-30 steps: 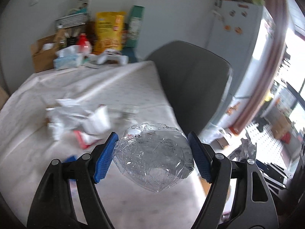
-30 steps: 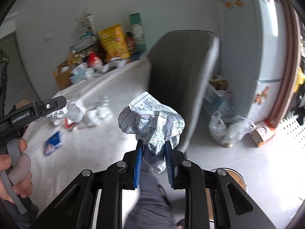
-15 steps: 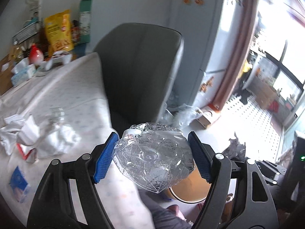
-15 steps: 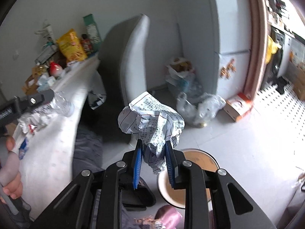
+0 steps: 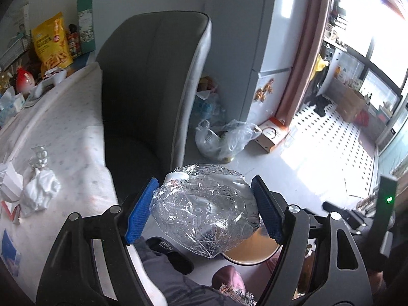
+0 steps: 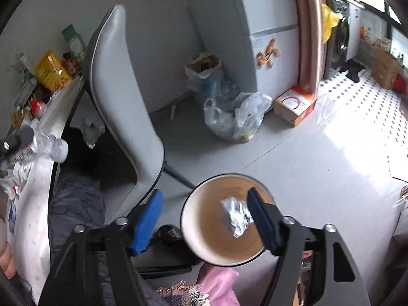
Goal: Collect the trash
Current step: 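Carry both items over the tan bin and open both tools to drop them, then move both tools back over the table toward the remaining trash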
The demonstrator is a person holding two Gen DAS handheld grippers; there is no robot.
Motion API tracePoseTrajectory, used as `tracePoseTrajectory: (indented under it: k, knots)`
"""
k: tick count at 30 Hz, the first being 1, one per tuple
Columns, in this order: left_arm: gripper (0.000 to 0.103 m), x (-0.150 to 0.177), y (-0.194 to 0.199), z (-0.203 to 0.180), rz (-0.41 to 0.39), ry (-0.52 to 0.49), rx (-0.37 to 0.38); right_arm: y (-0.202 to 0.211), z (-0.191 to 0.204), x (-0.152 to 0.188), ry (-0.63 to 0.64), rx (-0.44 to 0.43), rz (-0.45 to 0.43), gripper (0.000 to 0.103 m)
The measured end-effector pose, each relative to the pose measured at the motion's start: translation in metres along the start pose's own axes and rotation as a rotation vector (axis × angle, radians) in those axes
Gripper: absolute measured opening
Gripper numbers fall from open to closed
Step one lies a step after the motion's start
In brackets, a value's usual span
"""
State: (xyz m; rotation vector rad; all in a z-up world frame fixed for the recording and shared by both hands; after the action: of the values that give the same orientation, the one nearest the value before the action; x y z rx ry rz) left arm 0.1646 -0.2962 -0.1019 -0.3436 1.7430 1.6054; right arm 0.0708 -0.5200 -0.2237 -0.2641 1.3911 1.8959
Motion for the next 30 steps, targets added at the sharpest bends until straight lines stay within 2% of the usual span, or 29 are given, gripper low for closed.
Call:
tracePoseTrajectory:
  k: [3, 5, 8, 13, 14, 15, 17, 19, 24, 30]
  knots:
    - [0.075, 0.0, -0.004, -0.013, 0.012, -0.023, 0.02, 0.019, -0.009, -0.009, -0.003, 0.016, -0.036, 0.074]
    - [0.075, 0.001, -0.007, -0.024, 0.02, -0.038, 0.033, 0.037, -0.014, -0.013, 0.0, 0.041, -0.077, 0.083]
    - [0.075, 0.001, -0.014, -0.042, 0.038, -0.055, 0.061, 0.062, -0.02, -0.02, -0.007, 0.086, -0.132, 0.088]
    - [0.076, 0.003, -0.018, -0.076, 0.056, -0.097, 0.131, 0.091, -0.044, -0.026, -0.055, 0.123, -0.19, 0.09]
    - [0.08, 0.002, -0.018, -0.082, 0.057, -0.104, 0.148, 0.095, -0.049, -0.028, -0.067, 0.126, -0.201, 0.09]
    - [0.09, 0.002, -0.018, -0.084, 0.053, -0.111, 0.154, 0.096, -0.052, -0.029, -0.076, 0.127, -0.207, 0.09]
    - [0.097, 0.0, -0.013, -0.086, 0.01, -0.124, 0.127, 0.099, -0.056, -0.031, -0.094, 0.126, -0.22, 0.09]
    - [0.097, -0.004, -0.008, -0.078, -0.017, -0.112, 0.103, 0.1, -0.057, -0.031, -0.1, 0.123, -0.225, 0.09]
    - [0.097, -0.008, -0.001, -0.046, -0.001, -0.044, 0.095, 0.091, -0.051, -0.028, -0.096, 0.105, -0.21, 0.09]
    - [0.097, -0.01, 0.019, 0.009, -0.022, 0.031, 0.036, 0.082, -0.026, -0.026, -0.044, 0.077, -0.193, 0.093]
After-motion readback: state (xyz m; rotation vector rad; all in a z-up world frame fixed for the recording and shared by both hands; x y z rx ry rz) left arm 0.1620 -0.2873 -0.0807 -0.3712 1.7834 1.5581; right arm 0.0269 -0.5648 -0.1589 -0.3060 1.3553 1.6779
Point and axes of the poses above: each gripper's, at about its wrist camera, not at the fingertips, and y roughly against the way its jaws point, z to its left, x to its underside, the point moved 4 cm from there along -y, roughly the way its jaws point, and after that the axes turned 8 degrees about -x, right-handed, at the moved point
